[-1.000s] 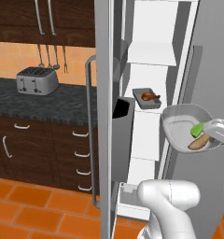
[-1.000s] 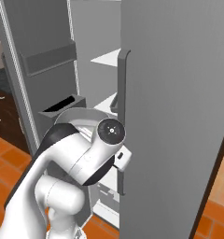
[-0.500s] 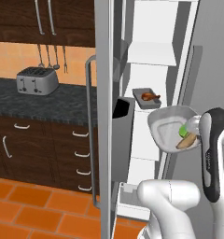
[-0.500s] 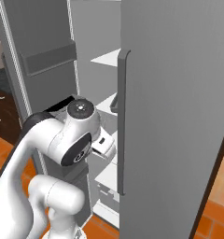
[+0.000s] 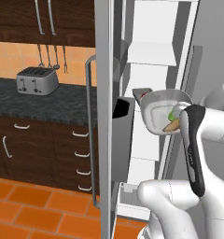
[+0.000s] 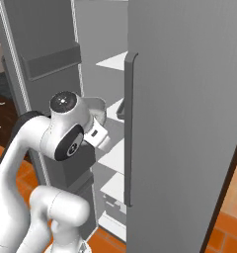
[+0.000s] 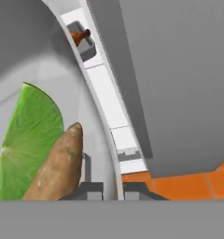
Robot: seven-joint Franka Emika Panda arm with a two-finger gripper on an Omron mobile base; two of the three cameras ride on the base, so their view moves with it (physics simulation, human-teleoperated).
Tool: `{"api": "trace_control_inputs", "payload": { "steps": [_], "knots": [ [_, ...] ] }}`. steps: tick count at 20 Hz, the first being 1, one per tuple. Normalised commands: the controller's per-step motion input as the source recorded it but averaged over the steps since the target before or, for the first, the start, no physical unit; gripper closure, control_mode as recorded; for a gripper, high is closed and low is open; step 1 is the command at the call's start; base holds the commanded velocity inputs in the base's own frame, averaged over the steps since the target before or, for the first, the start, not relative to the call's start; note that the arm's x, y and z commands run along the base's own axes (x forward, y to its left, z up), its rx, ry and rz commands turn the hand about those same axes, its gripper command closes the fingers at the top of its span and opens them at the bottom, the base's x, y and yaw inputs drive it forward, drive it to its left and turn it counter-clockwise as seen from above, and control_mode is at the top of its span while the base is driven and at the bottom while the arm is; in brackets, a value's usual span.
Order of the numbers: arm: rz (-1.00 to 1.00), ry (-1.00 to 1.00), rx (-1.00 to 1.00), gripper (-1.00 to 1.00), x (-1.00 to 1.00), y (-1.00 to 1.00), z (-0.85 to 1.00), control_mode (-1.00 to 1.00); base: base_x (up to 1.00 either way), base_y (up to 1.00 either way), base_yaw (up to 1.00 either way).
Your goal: Take the meat container that has the chicken drumstick and place it on the second highest rack of the freezer. Then take the vegetable container that has the lemon wedge and sweet potato and place it on the highest rack of the freezer.
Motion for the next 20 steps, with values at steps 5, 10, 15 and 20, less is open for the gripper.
{"api": "trace_control_inputs", "payload": {
  "steps": [5, 10, 15, 20],
  "knots": [
    [-0.02, 0.0, 0.08, 1.0, 0.69, 0.0, 0.52, -1.0, 0.0, 0.0, 0.0],
    [0.0, 0.0, 0.07, 1.0, 0.77, 0.0, 0.59, -1.0, 0.0, 0.0, 0.0],
    [-0.01, 0.0, 0.03, 1.0, 0.61, -0.01, 0.3, -1.0, 0.0, 0.0, 0.0],
    [-0.05, 0.0, 0.0, 1.0, 0.72, -0.1, 0.01, -1.0, 0.0, 0.0, 0.0]
  ]
}}
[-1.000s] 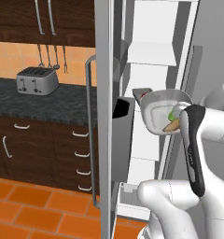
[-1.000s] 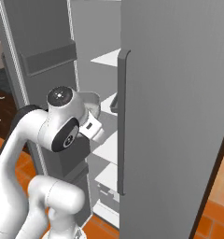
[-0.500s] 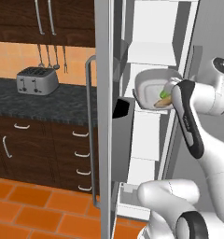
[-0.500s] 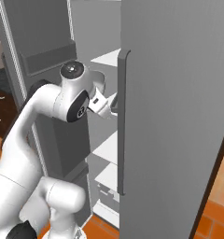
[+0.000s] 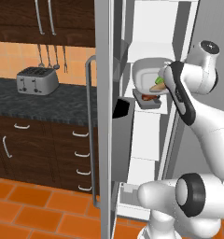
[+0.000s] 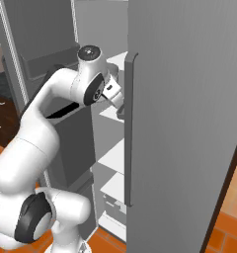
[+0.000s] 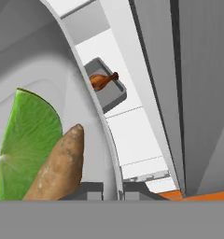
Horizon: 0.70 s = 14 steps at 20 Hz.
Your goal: Take the meat container that has the chicken drumstick and place it on the second highest rack of the freezer. Then take the vegetable container that has the lemon wedge and sweet potato and place it on the highest rack of the freezer.
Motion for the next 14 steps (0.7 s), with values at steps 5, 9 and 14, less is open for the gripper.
{"api": "trace_control_inputs", "payload": {
  "steps": [5, 9, 14],
  "knots": [
    [-0.15, 0.0, 0.0, 1.0, 0.38, -0.02, 0.11, -1.0, 0.0, 0.0, 0.0],
    [-0.16, 0.0, 0.0, 1.0, 0.51, 0.0, 0.13, -1.0, 0.0, 0.0, 0.0],
    [-0.07, 0.0, 0.0, 1.0, 0.7, 0.0, 0.01, -1.0, 0.0, 0.0, 0.0]
  ]
}}
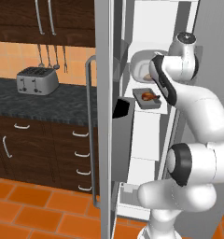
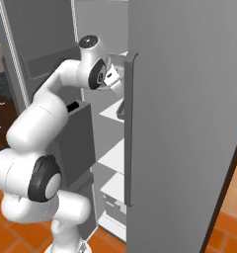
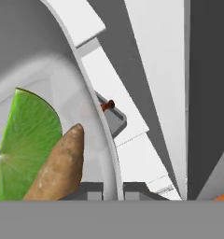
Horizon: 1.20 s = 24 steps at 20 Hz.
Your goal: Take the meat container that has the chicken drumstick and place it on the second highest rack of the freezer. Then take the vegetable container that has the lemon wedge and sweet potato and place it on the highest rack of the freezer.
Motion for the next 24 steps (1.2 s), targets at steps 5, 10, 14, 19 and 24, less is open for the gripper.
{"api": "trace_control_inputs", "payload": {
  "steps": [5, 10, 14, 19, 24],
  "knots": [
    [0.0, 0.0, 0.01, 1.0, 0.72, 0.0, 0.09, -1.0, 0.0, 0.0, 0.0],
    [-0.01, 0.0, 0.03, 1.0, 0.58, -0.08, 0.32, -1.0, 0.0, 0.0, 0.0],
    [0.0, 0.0, 0.02, 1.0, 0.84, -0.25, 0.05, -1.0, 0.0, 0.0, 0.0],
    [-0.02, 0.06, 0.0, 1.0, 0.63, -0.23, -0.02, -1.0, 0.0, 0.0, 0.0],
    [-0.02, 0.05, 0.0, 1.0, 0.61, -0.25, -0.02, -1.0, 0.0, 0.0, 0.0]
  ]
}}
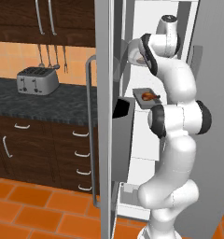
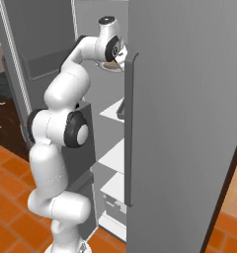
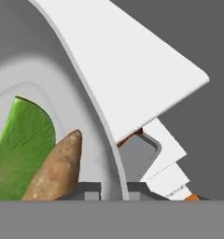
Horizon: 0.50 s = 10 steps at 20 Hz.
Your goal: Take the meat container that has the chicken drumstick and place it on the second highest rack of the freezer. Then take the vegetable container that has the lemon wedge and sweet potato and place it on the highest rack of the freezer.
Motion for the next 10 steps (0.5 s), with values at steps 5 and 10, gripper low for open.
{"api": "trace_control_inputs", "payload": {
  "steps": [5, 10],
  "knots": [
    [0.0, -0.06, 0.01, 1.0, 0.18, -0.01, 0.0, -1.0, 0.0, 0.0, 0.0],
    [-0.01, -0.07, 0.0, 1.0, 0.53, -0.07, -0.12, -1.0, 0.0, 0.0, 0.0]
  ]
}}
